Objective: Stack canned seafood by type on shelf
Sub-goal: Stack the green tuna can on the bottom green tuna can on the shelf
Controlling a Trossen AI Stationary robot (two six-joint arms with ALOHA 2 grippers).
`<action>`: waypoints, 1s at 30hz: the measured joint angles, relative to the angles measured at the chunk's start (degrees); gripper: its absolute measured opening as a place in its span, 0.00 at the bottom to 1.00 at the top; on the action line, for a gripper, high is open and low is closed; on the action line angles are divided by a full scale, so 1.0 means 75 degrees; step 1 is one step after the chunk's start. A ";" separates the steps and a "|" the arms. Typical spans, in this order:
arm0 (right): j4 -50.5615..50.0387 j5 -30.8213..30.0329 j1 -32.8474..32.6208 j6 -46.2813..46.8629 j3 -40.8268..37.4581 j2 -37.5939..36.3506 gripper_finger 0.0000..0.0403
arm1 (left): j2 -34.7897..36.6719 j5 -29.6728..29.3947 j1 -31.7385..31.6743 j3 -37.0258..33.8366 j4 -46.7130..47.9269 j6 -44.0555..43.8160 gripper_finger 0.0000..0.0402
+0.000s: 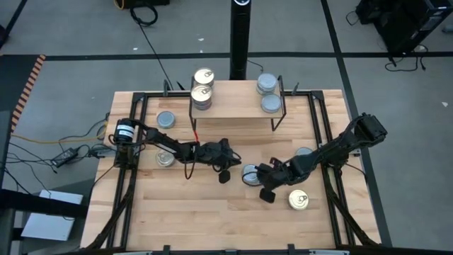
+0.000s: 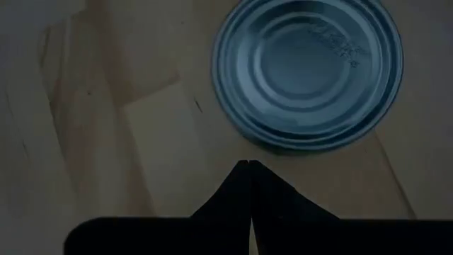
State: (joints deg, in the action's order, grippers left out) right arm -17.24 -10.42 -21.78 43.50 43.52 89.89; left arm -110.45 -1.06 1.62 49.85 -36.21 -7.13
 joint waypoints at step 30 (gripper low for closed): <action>0.1880 -0.0034 0.0429 -0.0603 -0.0759 0.0000 0.02 | -0.0415 -0.0300 0.0293 0.0264 0.0442 0.0658 0.01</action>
State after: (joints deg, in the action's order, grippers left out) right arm -3.14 -10.68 -18.57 38.98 37.82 89.89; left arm -113.56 -3.31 3.81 51.83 -32.89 -2.19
